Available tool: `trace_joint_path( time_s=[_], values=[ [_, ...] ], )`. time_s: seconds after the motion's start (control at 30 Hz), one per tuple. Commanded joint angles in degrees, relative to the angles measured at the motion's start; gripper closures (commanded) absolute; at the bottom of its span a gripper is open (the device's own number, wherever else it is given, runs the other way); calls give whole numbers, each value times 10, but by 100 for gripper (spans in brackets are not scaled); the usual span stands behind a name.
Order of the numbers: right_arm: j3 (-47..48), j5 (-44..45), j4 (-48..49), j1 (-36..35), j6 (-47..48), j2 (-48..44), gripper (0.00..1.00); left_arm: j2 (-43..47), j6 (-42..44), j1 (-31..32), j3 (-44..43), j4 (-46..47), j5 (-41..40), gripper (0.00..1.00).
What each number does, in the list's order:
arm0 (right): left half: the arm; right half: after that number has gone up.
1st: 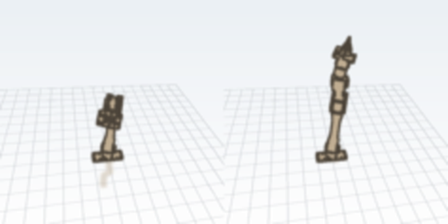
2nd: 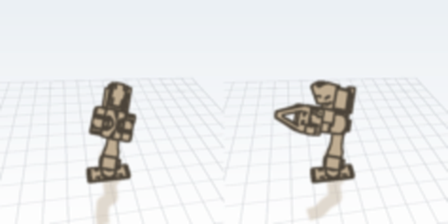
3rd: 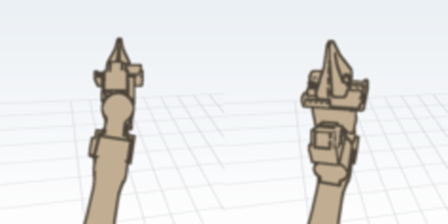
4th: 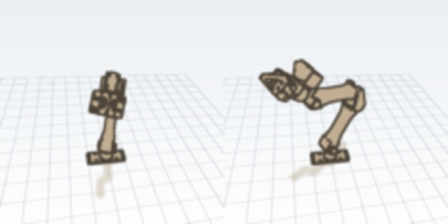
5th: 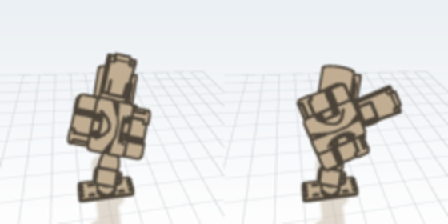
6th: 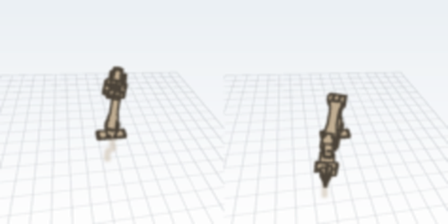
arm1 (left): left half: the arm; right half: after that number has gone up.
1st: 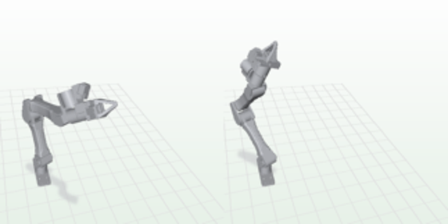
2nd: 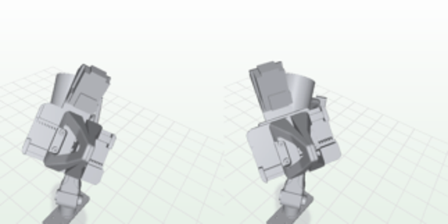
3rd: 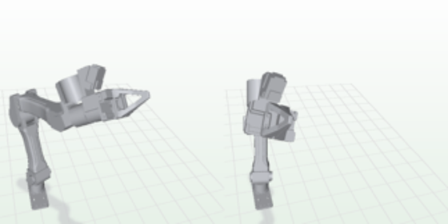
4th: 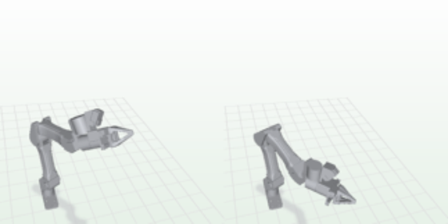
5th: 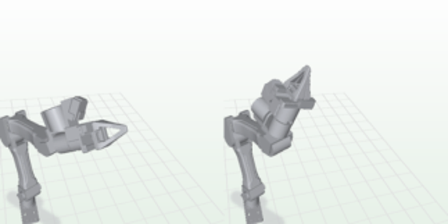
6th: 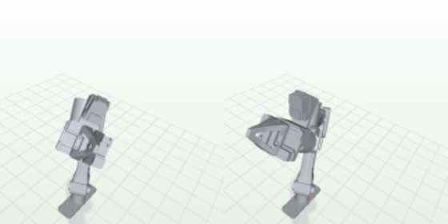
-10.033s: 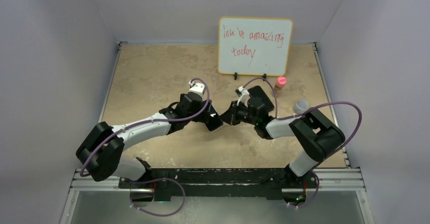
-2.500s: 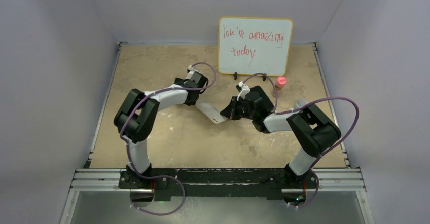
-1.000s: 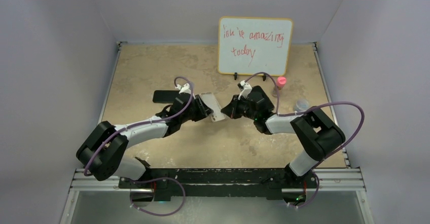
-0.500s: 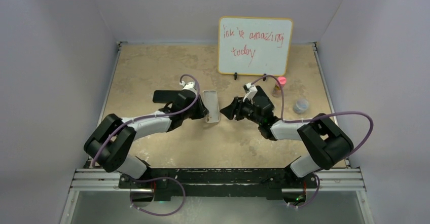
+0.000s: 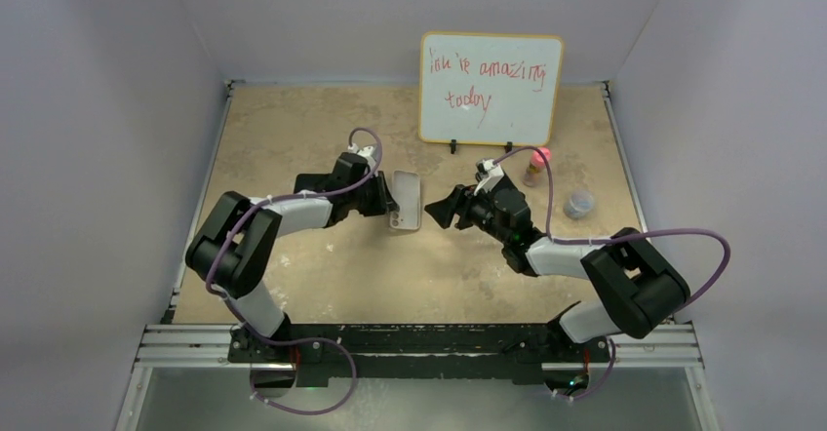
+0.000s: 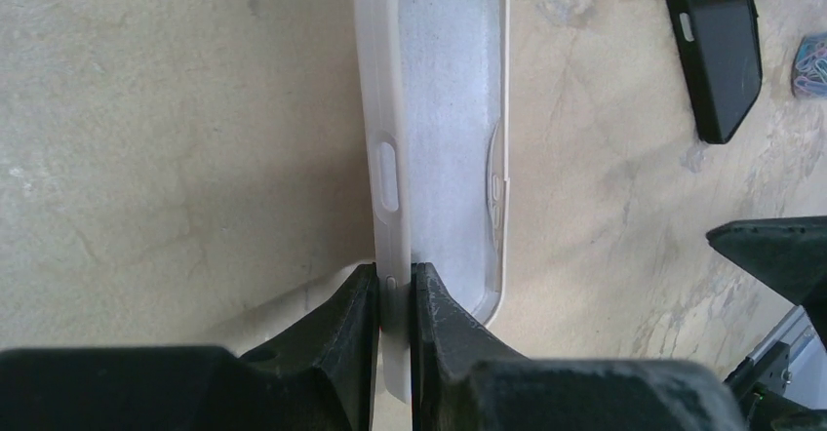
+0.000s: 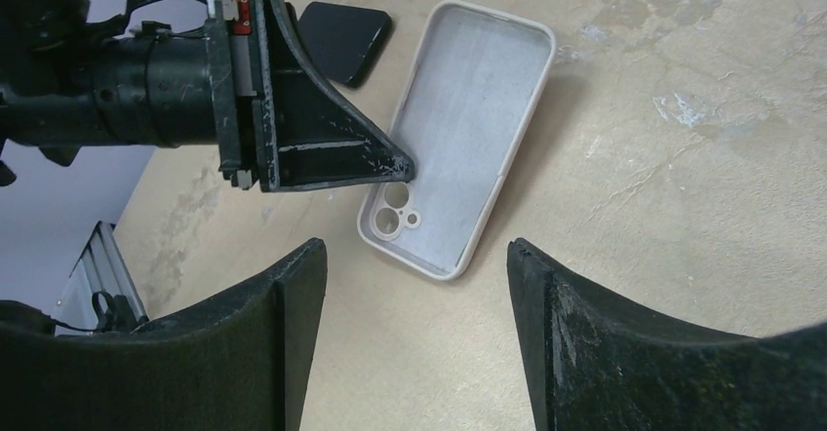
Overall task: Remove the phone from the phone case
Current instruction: Place the phone case at the center of the board.
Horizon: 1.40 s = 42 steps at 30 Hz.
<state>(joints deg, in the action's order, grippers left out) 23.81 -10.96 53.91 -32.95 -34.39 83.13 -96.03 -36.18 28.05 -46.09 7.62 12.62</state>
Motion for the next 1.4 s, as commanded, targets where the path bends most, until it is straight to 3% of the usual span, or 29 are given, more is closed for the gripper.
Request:
trace_joint_path(
  time_s=[0.0,0.4,0.73,0.87,1.1,1.37],
  values=[
    [-2,15,23,2,10,-9,30,-24,25,-27,-26,9,21,98],
    [2,16,15,2,13,-6,28,-55,37,-80,-31,26,27,98],
    [9,7,11,2,14,4,28,-71,57,-88,-63,-3,10,65],
    [12,3,8,1,14,7,27,-46,57,-89,-48,-12,-17,57],
    [13,3,7,2,16,8,27,-26,16,-88,4,45,21,49],
    [14,9,4,2,20,12,27,-47,-43,-63,49,135,79,47]
  ],
)
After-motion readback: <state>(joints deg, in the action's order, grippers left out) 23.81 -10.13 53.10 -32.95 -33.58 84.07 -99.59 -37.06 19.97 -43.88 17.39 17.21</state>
